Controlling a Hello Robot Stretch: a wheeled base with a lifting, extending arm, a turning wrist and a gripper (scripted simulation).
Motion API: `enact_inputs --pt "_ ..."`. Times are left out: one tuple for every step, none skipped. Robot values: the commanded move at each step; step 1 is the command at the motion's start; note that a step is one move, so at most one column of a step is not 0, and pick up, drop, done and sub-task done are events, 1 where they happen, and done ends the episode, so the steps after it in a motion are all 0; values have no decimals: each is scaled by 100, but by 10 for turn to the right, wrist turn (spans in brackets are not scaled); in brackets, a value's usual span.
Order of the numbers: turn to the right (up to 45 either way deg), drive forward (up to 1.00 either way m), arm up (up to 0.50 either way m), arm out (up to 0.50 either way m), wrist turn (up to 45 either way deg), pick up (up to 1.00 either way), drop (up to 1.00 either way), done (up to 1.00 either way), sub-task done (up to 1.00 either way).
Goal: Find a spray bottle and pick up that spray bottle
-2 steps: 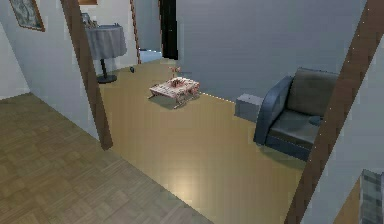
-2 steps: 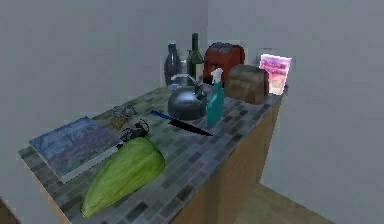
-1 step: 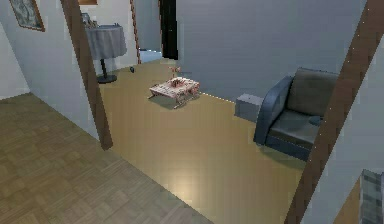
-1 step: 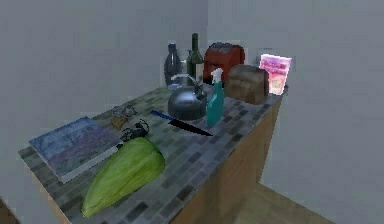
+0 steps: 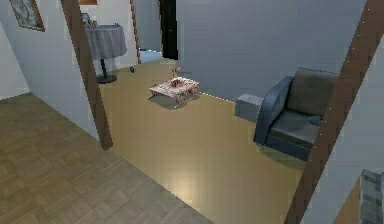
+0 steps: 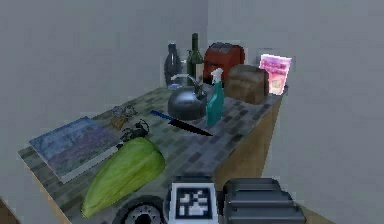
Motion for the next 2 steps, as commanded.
enact_inputs --pt "0 0 0 44 0 0 0 0 0" --pt "0 0 0 0 450 0 0 0 0"
